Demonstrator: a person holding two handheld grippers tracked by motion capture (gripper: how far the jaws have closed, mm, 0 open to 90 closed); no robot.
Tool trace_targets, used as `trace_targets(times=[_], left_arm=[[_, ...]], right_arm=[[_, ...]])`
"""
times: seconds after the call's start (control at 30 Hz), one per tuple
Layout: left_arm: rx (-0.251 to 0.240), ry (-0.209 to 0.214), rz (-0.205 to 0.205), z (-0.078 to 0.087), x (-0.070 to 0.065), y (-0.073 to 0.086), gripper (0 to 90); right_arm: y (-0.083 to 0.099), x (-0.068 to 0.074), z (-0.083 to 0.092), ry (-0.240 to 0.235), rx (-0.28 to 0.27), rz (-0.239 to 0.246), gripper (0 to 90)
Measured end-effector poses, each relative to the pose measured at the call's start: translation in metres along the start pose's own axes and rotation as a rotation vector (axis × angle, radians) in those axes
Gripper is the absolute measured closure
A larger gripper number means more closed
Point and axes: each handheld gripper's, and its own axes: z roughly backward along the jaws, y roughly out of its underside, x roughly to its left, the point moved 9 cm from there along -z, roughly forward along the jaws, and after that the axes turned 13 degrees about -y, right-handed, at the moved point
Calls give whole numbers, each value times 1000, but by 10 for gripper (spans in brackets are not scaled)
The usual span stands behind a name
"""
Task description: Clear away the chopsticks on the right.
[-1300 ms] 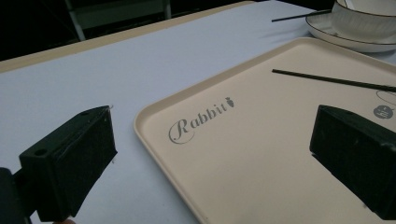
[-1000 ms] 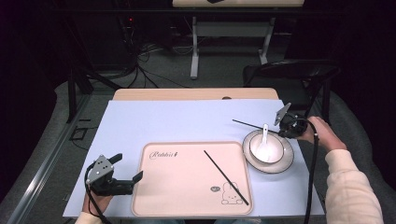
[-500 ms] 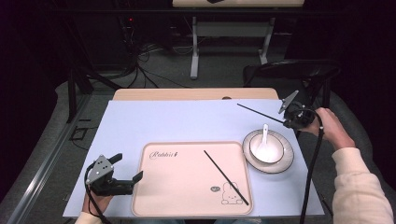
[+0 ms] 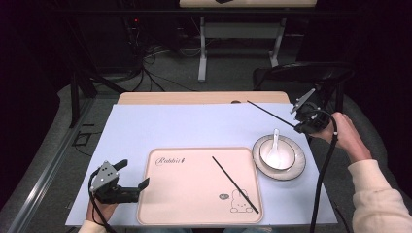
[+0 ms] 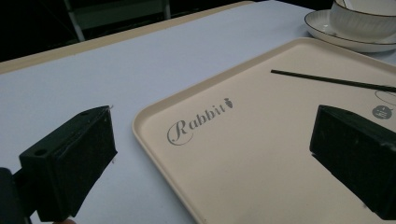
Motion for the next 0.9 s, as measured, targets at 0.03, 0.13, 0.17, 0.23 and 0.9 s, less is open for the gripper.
trace_targets(times=[0.03, 0.13, 0.17, 0.23, 0.9], left_arm=[[0, 0, 0, 0, 0, 0, 0], [-1, 0, 1, 0, 0, 0, 0], [1, 0, 0, 0, 0, 0, 0], [0, 1, -2, 0, 0, 0, 0], [2, 4, -4, 0, -1, 0, 0]], right_arm=[[-1, 3, 1, -1, -5, -9, 856], [-4, 14, 6, -9, -12, -57, 856], [-5, 17, 7, -4, -18, -66, 856], [-8, 29, 11, -17, -41, -127, 856], [-20, 111, -8, -145, -117, -256, 856]])
